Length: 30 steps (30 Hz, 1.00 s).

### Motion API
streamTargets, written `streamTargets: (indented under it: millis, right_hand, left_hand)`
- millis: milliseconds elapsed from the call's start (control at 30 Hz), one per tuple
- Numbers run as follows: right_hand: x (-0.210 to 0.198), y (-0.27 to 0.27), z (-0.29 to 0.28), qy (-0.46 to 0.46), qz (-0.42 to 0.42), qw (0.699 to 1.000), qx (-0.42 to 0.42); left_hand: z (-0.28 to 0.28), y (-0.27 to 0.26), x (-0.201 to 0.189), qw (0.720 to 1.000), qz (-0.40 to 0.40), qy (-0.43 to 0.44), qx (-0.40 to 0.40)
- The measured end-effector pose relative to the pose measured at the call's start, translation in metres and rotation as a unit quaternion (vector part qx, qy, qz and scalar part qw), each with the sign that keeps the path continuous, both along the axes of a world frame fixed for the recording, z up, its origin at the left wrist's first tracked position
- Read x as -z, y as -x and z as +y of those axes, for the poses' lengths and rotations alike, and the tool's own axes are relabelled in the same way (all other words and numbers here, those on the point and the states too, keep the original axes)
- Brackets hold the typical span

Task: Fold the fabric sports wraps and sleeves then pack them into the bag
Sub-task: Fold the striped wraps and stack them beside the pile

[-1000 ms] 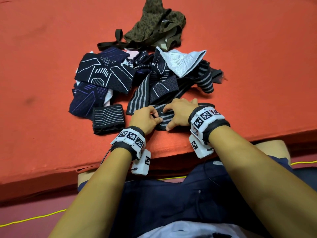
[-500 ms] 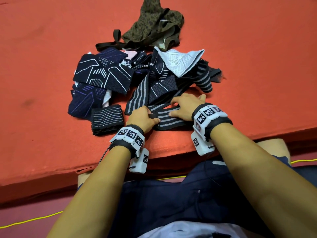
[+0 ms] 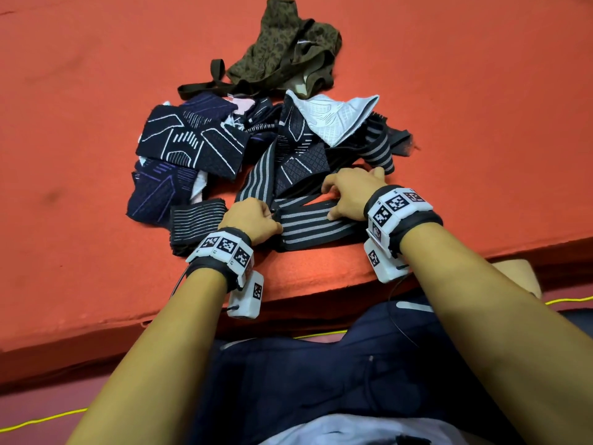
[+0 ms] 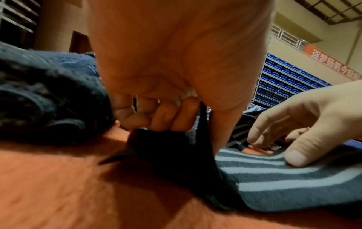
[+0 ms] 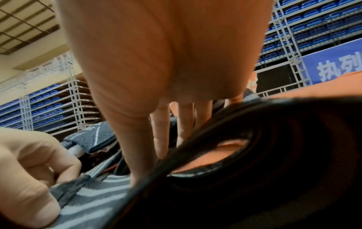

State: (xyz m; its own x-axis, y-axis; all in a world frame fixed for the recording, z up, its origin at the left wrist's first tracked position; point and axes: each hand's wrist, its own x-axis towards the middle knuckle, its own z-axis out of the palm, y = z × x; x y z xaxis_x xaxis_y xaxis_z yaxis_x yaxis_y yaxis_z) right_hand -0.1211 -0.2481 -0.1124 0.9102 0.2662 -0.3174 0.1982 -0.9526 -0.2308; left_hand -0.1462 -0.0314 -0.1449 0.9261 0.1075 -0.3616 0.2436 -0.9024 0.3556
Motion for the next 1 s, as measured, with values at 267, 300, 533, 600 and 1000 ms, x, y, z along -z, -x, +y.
streamTargets:
  millis: [267, 300, 533, 600, 1000]
  right_hand:
    - [0.009, 0.019, 0.014, -0.068, 0.035, 0.996, -0.035]
    - [0.010, 0.020, 0.012, -0.070, 0.046, 0.996, -0.034]
    - [0.008, 0.022, 0.007, 0.016, 0.034, 0.997, -0.062]
    - [0.009, 0.022, 0.008, 0.030, 0.048, 0.996, -0.070]
    - [0.018, 0.020, 0.004, 0.001, 0.033, 0.998, -0.052]
  left_hand:
    - [-0.003, 0.003, 0.005, 1.000, -0.016, -0.019, -0.008]
    - [-0.004, 0.003, 0.005, 1.000, -0.018, -0.020, -0.008]
    - [-0.020, 0.007, 0.001, 0.997, -0.057, -0.030, 0.034]
    - [-0.027, 0.009, 0.000, 0.994, -0.077, -0.026, 0.075]
    - [-0.032, 0.011, -0.001, 0.976, -0.032, 0.010, 0.213]
